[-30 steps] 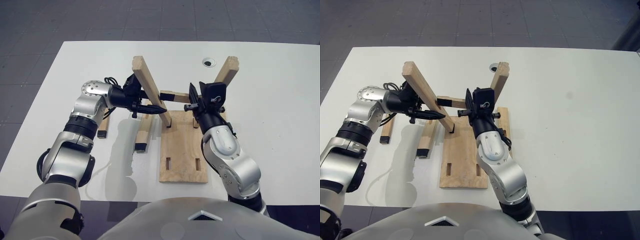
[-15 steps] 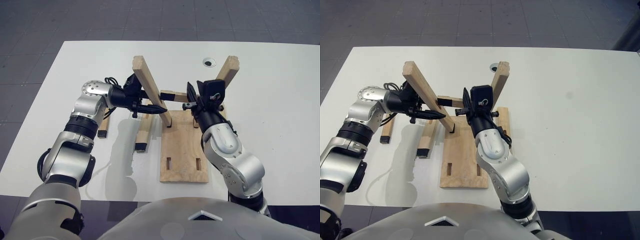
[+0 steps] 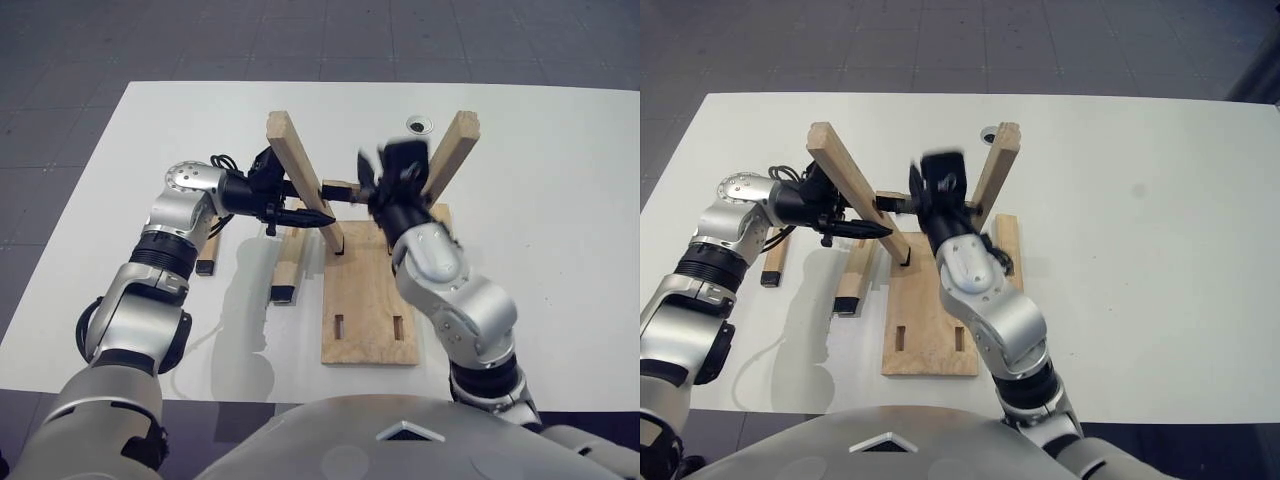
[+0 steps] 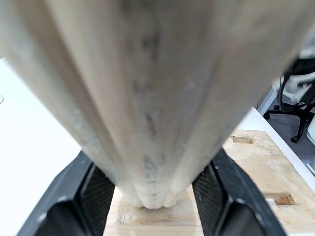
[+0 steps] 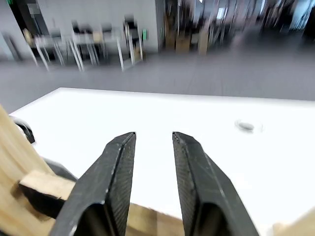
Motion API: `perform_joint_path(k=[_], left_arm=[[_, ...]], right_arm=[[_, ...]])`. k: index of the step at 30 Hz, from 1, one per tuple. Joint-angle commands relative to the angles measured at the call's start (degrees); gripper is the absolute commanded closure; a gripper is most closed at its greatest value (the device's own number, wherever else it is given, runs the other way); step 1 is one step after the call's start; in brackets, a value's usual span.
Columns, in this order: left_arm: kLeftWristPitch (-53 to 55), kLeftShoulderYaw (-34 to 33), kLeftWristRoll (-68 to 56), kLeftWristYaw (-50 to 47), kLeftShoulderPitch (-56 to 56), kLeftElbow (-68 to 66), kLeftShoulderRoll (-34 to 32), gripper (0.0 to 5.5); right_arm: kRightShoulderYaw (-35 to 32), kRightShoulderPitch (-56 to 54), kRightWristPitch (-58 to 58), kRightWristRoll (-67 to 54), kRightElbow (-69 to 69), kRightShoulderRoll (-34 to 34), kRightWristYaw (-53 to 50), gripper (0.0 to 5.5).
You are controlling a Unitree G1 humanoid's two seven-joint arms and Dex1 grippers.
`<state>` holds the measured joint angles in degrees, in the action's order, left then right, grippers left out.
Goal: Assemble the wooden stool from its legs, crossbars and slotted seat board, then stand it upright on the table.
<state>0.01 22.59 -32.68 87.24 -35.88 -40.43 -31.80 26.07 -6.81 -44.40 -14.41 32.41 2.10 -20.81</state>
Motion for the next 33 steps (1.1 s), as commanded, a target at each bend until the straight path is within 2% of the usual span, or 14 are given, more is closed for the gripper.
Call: perform_joint_path(k=[1, 15, 21, 24, 26, 31, 33], left_arm=[[10.70, 13.29, 16.65, -4.57, 16.53, -9.57, 3.99, 3.45], [12.79, 13.95, 17.34, -4.41, 16.07, -12.28, 4.03, 3.45], [12.06, 13.47, 17.16, -4.66, 15.82, -12.43, 3.83, 3.45], [11.79, 13.48, 17.12, -4.82, 16.06, -12.57, 3.94, 3.45], [11.68, 13.52, 17.09, -5.01, 16.41, -12.51, 4.06, 3.45], [12.15, 13.81, 16.98, -4.94, 16.83, -11.57, 3.91, 3.45], [12.33, 13.86, 16.89, -4.80, 16.98, -11.27, 3.75, 3.45]], right_arm=[[7.28, 17.69, -6.23, -2.86, -8.47, 3.14, 0.17, 4.16], [5.77, 14.24, -4.54, -4.33, -3.68, 5.30, 0.77, 4.16], [-4.90, -12.58, -3.89, -0.08, 9.01, 7.83, -1.30, 4.16], [-7.28, -19.78, -4.89, 2.61, 11.30, 7.22, -2.31, 4.16], [-6.16, -16.59, -5.53, 3.11, 7.37, 6.98, -2.03, 4.16], [6.70, 6.80, -3.96, 2.84, -13.54, 3.65, 0.31, 4.16], [9.79, 15.53, -4.01, 0.47, -19.58, 2.82, 2.39, 4.16]])
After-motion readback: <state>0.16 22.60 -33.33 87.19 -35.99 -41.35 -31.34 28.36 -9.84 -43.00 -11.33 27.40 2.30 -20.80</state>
